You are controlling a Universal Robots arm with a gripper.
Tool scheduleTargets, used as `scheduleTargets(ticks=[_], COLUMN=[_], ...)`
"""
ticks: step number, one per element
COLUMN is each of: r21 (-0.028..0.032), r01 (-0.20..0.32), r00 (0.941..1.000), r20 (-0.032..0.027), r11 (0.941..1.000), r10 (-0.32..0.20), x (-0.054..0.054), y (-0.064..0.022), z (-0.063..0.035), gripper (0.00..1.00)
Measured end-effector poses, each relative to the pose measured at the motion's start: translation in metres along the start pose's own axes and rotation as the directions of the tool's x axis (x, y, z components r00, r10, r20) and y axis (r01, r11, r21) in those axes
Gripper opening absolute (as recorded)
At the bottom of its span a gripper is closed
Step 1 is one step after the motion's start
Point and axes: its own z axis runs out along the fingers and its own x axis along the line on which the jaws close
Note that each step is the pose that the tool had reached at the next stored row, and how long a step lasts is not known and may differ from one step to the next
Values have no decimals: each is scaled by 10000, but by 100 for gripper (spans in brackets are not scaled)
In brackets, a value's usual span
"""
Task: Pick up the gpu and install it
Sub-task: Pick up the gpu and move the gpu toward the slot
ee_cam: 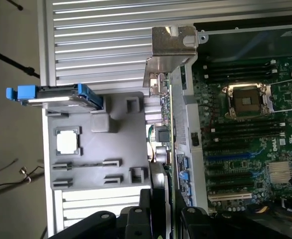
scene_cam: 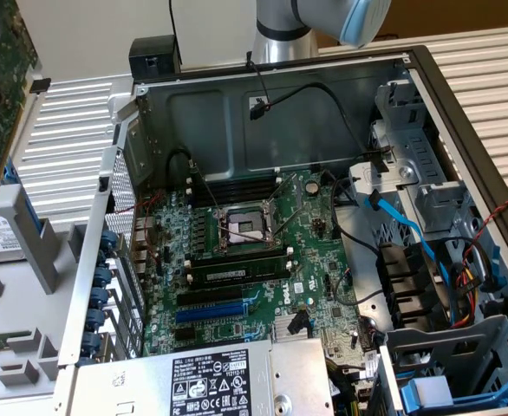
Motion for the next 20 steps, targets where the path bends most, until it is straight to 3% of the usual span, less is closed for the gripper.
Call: scheduleTargets(ticks=[4,10,13,20], r21=[-3,-22,-89,-283], r01=[-3,-5,-5,-7], r00=[10000,10000,10000,10000], r20=[-36,-38,-45,-65], r11=[10000,10000,10000,9996], r10=[3,5,4,5], x=[-168,-188,-271,-590], y=[-3,-2,6,32], z=[1,1,1,4], gripper=[28,28,28,28])
